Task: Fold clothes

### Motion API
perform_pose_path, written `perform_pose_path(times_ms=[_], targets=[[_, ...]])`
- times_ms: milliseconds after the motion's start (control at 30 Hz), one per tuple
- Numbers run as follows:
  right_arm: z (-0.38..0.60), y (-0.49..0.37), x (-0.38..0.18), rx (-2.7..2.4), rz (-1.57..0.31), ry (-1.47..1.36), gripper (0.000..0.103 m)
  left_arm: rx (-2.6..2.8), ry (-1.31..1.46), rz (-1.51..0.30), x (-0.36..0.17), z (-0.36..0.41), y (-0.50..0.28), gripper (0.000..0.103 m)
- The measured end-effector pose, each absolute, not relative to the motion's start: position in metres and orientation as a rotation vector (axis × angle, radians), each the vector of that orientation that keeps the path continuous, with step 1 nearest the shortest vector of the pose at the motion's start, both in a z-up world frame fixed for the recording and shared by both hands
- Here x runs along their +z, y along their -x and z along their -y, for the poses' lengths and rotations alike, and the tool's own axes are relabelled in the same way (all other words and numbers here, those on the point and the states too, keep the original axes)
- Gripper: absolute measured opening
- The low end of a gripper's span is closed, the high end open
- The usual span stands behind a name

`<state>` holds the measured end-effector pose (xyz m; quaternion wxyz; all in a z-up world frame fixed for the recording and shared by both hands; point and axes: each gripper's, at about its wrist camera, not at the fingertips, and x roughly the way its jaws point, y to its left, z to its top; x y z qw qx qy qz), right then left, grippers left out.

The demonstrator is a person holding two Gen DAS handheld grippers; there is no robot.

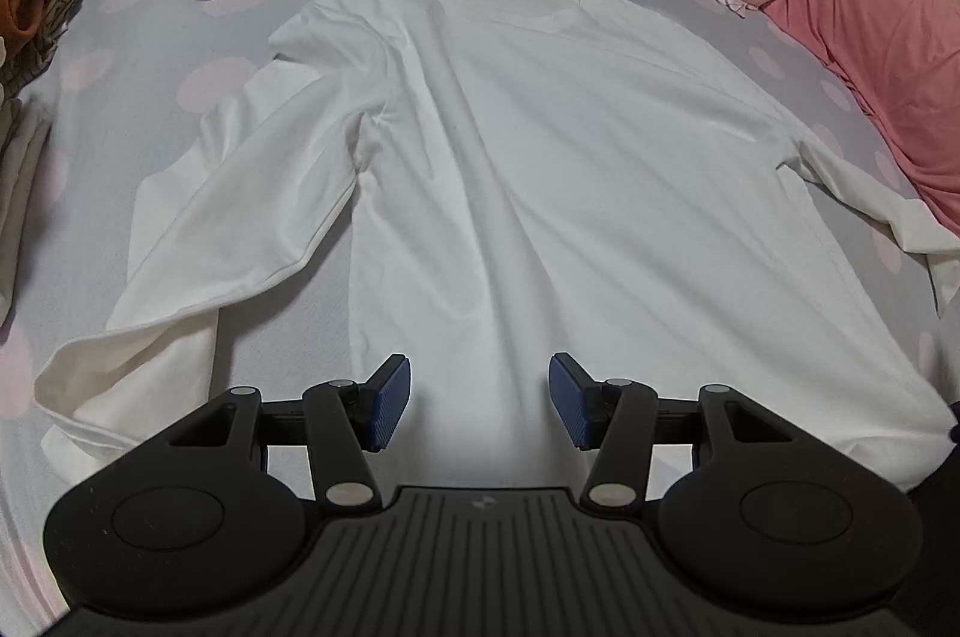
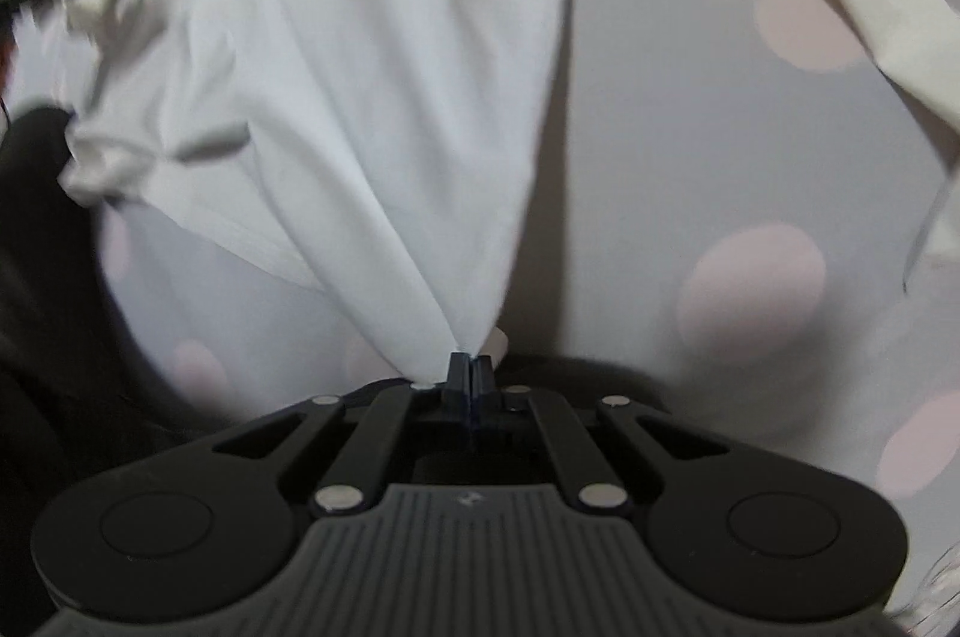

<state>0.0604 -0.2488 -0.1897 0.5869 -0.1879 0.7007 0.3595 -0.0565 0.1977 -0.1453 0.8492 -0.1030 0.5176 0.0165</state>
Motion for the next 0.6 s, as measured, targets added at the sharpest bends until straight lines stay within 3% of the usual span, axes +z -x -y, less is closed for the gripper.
perform_pose_path(times_ms=[67, 100, 167, 433, 600], targets=[[0.234, -0.058, -0.195, 0.857, -1.623, 0.528, 0.010, 0.032, 0.199, -1.093, -0.144, -0.202, 0.056, 0.049], [0.228, -0.059, -0.194, 0.876, -1.614, 0.555, 0.025, 0.031, 0.190, -1.095, -0.143, -0.204, 0.055, 0.049], [0.224, -0.069, -0.182, 0.901, -1.547, 0.573, 0.037, 0.033, 0.169, -1.090, -0.139, -0.210, 0.045, 0.049], [0.201, -0.196, -0.136, 0.835, -1.113, 0.442, 0.037, 0.039, 0.100, -1.054, -0.121, -0.235, -0.005, 0.049], [0.154, -0.279, -0.141, 0.860, -0.973, 0.397, 0.037, 0.028, 0.101, -1.069, -0.114, -0.235, -0.011, 0.051]])
